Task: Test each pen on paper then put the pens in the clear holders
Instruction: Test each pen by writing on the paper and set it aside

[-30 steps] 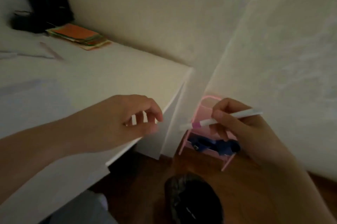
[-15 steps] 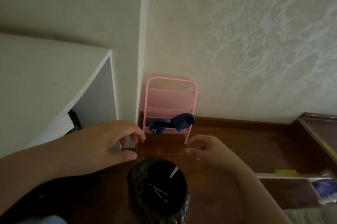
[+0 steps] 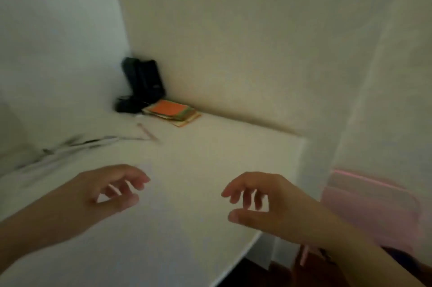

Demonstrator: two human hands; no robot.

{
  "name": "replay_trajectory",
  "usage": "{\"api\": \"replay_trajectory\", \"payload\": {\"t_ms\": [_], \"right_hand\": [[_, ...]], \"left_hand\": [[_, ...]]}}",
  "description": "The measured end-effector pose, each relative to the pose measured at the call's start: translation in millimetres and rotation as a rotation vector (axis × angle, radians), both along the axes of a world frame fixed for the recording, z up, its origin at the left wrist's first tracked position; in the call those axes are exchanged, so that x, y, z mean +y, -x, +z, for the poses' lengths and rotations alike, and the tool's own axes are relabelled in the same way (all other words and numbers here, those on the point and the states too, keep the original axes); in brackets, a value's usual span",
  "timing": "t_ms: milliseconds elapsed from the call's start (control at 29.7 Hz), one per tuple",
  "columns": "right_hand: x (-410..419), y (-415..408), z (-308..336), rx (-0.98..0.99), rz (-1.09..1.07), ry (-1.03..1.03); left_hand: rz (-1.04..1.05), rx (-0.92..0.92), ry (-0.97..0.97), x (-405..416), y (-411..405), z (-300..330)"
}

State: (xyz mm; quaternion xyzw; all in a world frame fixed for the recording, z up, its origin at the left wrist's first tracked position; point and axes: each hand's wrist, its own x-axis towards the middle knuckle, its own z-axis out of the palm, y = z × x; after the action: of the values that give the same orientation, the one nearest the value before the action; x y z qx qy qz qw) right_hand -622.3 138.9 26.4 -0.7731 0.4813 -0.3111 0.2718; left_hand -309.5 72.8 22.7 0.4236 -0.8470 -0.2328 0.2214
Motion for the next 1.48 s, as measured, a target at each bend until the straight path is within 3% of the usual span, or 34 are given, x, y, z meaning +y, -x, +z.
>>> {"api": "replay_trajectory", "payload": {"t_ms": [135,236,573,843,944,1079,1248,1383,1484], "right_hand": [[-67.4,-94.1,10.1,0.171,0.242,0.012],[-112.6,-159.4,12.3,0.244,0.332,-0.031],[-204.1,-290.2,-20.3,0.302,0.317,-0.075],[-207.9,-285.2,-53.6,0.083,0.219,-0.008],[-205.9,-286.3,-51.3,-0.007,0.189,-0.093],[-202.6,-284.4,-27.9,-0.278,0.194,-0.237],[-192.3,-282.8,6.3,-0.674,0.49,-0.497],[-186.5,-280.0,12.6,-0.818,0.575,-0.807],[-175.9,-260.5,5.8,-0.964,0.623,-0.871]], "left_hand": [[0.293,0.051,0.04,8.5,-89.9,-0.7],[0.374,0.054,0.016,9.9,-136.9,-9.4],[0.511,-0.121,0.053,-80.2,-178.0,-27.4],[0.634,-0.289,0.088,-122.4,-172.3,-41.3],[0.604,-0.187,0.072,-113.0,-169.7,-33.8],[0.554,0.037,0.055,-79.6,-151.4,-18.3],[0.441,0.348,-0.021,-50.1,-124.5,-18.7],[0.467,0.435,0.077,-50.0,-112.8,-31.9],[0.446,0.402,0.178,-49.5,-109.4,-39.2]]}}
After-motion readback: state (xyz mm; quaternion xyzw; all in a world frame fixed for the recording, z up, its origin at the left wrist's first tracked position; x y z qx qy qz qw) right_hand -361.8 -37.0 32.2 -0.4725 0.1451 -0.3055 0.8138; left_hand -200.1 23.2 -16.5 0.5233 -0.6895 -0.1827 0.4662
